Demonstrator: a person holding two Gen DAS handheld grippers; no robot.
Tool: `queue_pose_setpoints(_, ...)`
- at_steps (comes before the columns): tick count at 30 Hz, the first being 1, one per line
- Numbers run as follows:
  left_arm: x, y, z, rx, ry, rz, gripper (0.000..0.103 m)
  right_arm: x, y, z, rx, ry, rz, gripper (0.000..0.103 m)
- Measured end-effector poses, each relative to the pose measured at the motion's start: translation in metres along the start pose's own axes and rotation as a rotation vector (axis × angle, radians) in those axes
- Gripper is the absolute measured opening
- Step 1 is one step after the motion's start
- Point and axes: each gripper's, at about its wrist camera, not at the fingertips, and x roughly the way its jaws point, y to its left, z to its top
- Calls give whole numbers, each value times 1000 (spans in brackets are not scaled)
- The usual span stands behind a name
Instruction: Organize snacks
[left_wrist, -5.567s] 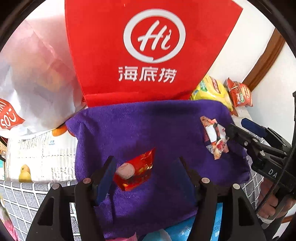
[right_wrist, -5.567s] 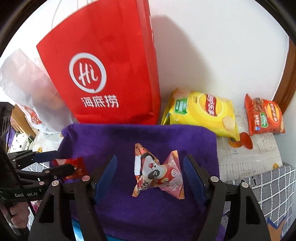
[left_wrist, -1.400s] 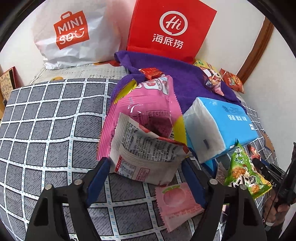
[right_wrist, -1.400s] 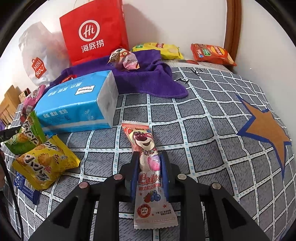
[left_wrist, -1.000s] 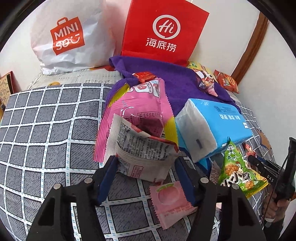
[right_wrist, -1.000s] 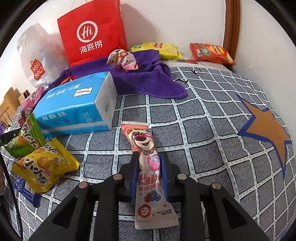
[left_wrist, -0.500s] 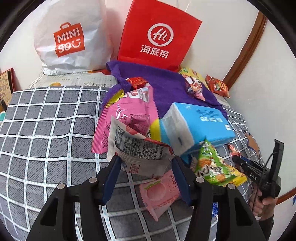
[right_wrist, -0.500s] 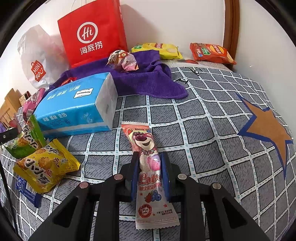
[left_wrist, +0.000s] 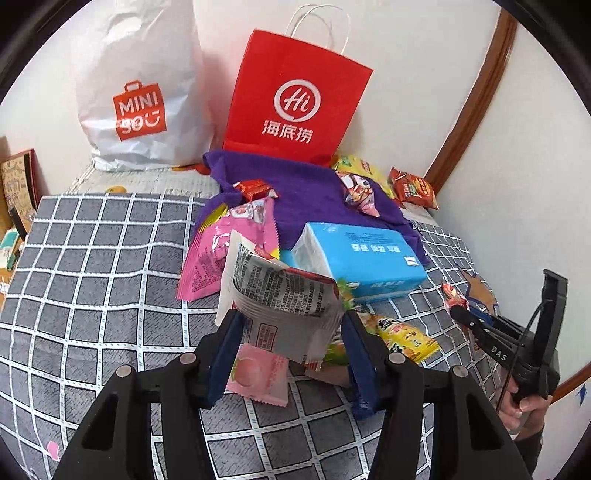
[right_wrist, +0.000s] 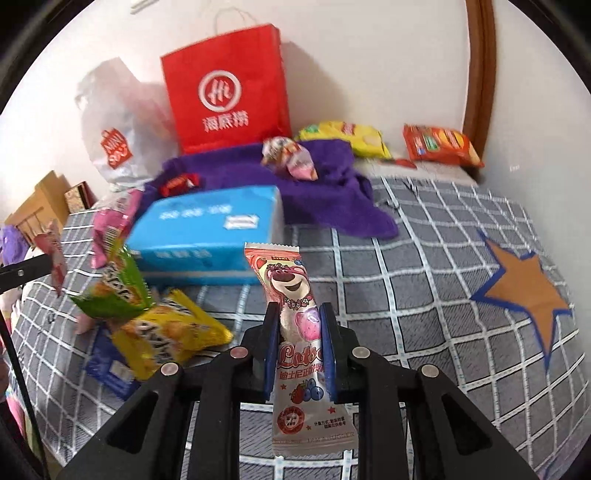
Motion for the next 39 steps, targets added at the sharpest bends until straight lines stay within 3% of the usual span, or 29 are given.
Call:
queue_pose_setpoints(18,-8,-39,18,37,-10,-32,48,-29,20,21,-62,-58,45,21)
queue_pose_setpoints(22,-4,-27,16,26,6,-12,51,-27,21,23,-66,-52,57,21)
queue_pose_setpoints(24,-1,-17,10,24,24,12,64,-26,21,22,-62,-52,59,21)
queue_pose_setpoints(26,2,-9,3,24,44,46,70,-23,21,21,-59,-44,60,21)
queue_pose_setpoints(33,31,24,-30,-80,152,102,70,-7,20,10,-40,-12,66,21)
queue_pose_setpoints(39,45,29,-45,-127,172,112,70,5,19,0,-48,27,51,21)
